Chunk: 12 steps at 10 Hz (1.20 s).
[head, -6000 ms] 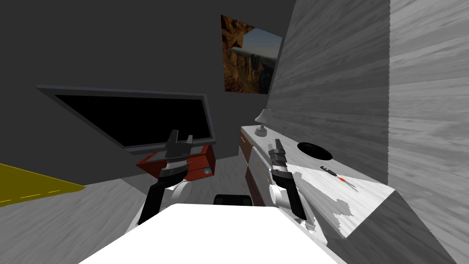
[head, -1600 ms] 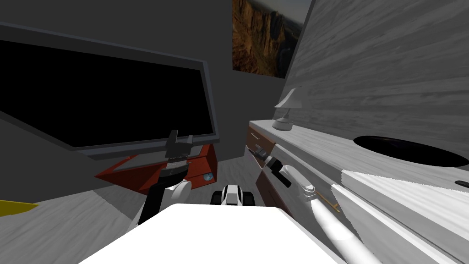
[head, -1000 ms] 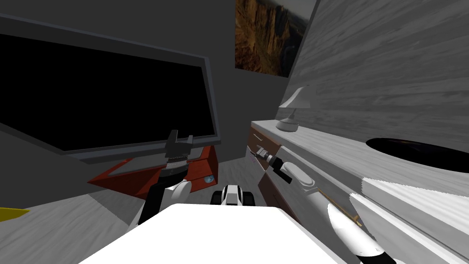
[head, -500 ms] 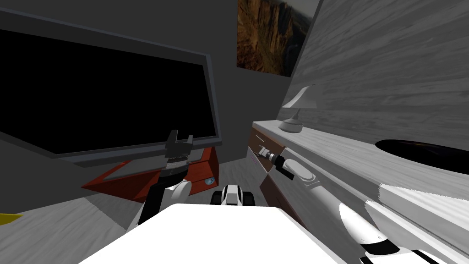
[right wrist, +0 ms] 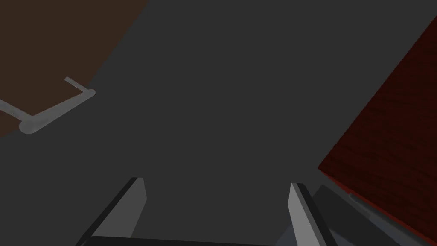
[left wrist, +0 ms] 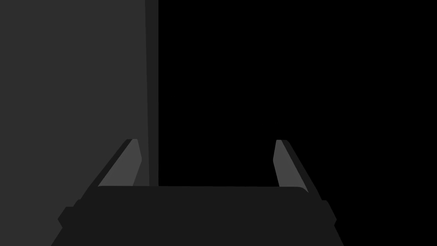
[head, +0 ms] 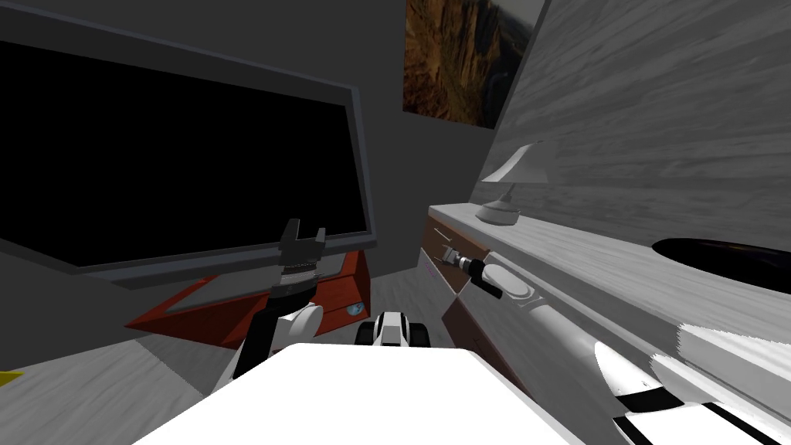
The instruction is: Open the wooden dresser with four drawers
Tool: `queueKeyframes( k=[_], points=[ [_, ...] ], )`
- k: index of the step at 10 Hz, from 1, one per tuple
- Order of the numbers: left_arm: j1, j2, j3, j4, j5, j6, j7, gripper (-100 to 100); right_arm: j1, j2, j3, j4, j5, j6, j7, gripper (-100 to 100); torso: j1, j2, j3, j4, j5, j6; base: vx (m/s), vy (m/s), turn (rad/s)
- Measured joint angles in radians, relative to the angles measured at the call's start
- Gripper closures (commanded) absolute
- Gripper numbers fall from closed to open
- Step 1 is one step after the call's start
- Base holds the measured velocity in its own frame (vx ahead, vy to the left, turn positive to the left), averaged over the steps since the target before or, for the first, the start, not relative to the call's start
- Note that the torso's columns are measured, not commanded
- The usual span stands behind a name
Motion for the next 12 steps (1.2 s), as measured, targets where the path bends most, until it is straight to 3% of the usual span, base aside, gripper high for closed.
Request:
queueKeyframes(
  k=[6, 10, 12],
  points=[
    [0.0, 0.0, 0.0, 0.0, 0.0, 0.0, 0.0, 0, -0.064, -0.129, 0.021, 0.1, 0.152, -0.004, 0.006, -100, 0.0, 0.0, 0.0, 0.0, 0.0, 0.0, 0.041, 0.057, -0.009],
    [0.0, 0.0, 0.0, 0.0, 0.0, 0.0, 0.0, 0, -0.106, -0.182, 0.049, 0.162, 0.254, -0.005, 0.019, -100, -0.004, -0.002, -0.001, 0.0, -0.001, 0.0, 0.039, 0.051, -0.007],
    [0.0, 0.0, 0.0, 0.0, 0.0, 0.0, 0.0, 0, -0.116, -0.227, 0.054, 0.173, 0.305, 0.002, -0.001, -100, -0.003, -0.001, -0.001, 0.0, -0.001, 0.0, 0.035, 0.044, -0.008]
  ],
)
